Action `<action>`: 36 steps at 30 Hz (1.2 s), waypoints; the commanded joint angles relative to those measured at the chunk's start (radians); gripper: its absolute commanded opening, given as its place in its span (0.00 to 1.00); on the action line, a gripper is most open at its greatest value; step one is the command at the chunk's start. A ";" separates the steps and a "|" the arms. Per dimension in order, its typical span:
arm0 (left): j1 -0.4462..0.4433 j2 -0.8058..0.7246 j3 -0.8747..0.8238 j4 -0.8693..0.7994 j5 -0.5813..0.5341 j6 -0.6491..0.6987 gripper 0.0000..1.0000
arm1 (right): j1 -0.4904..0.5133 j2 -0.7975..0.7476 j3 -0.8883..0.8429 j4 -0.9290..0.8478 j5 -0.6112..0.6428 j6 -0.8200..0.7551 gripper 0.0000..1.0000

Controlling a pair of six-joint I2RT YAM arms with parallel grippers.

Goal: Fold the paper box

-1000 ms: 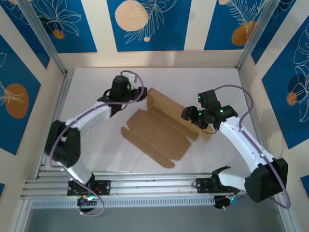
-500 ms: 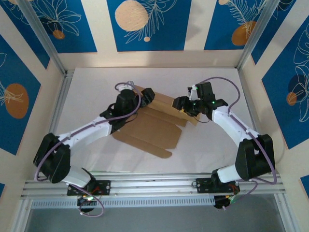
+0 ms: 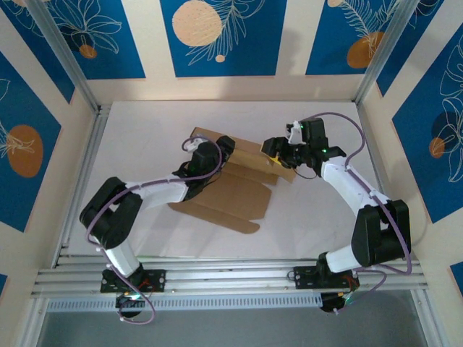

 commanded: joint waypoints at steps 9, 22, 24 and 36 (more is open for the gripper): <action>0.009 0.037 -0.013 0.147 -0.078 -0.047 0.23 | -0.030 -0.005 0.017 -0.027 -0.027 0.038 0.54; 0.004 -0.088 -0.077 0.037 -0.179 -0.044 0.16 | 0.025 0.124 0.084 0.014 -0.085 0.056 0.55; 0.002 -0.103 -0.089 0.028 -0.187 -0.046 0.15 | 0.045 0.162 0.126 0.017 -0.097 0.057 0.55; -0.005 -0.163 -0.132 -0.010 -0.212 -0.047 0.12 | 0.102 0.289 0.176 0.265 -0.261 0.239 0.53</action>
